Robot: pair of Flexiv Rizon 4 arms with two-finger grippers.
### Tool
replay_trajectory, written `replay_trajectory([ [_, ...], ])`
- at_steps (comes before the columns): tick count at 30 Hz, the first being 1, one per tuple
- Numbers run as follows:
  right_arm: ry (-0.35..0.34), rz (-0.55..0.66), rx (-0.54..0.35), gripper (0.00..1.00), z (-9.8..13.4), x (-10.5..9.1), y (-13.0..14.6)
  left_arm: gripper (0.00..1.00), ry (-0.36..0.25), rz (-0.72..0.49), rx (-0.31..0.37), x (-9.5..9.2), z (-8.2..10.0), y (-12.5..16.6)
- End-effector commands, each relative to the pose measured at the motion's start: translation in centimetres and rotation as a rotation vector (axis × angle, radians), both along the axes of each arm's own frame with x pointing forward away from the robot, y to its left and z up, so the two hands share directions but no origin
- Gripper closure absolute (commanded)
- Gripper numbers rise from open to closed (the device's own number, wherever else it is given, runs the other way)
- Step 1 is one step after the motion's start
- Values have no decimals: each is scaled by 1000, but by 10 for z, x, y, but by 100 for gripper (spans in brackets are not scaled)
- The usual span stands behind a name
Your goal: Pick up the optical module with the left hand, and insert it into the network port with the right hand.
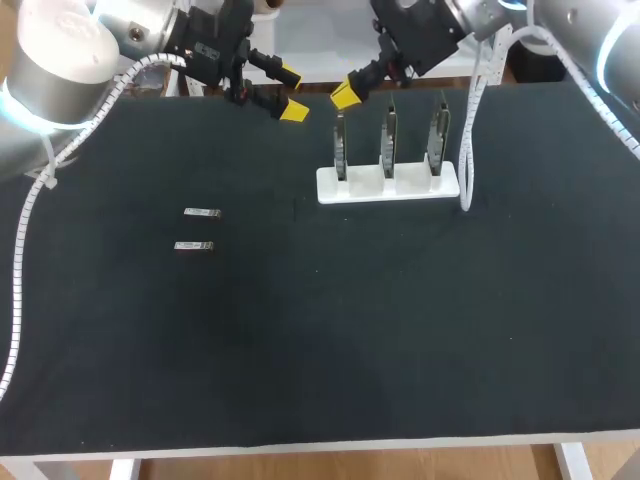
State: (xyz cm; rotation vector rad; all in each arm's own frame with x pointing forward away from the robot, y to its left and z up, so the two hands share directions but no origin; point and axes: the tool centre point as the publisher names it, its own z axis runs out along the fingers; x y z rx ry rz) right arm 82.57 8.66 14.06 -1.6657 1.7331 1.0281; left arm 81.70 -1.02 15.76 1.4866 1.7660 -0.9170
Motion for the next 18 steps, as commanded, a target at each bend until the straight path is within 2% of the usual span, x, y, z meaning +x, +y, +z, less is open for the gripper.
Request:
replay_trajectory([
  [1, 229, 306, 36, 100, -8, 7, 2, 0, 2, -2, 3, 1, 0, -1],
  [18, 242, 296, 35, 100, -12, 3, 0, 0, 2, -2, 3, 1, 0, -1],
])
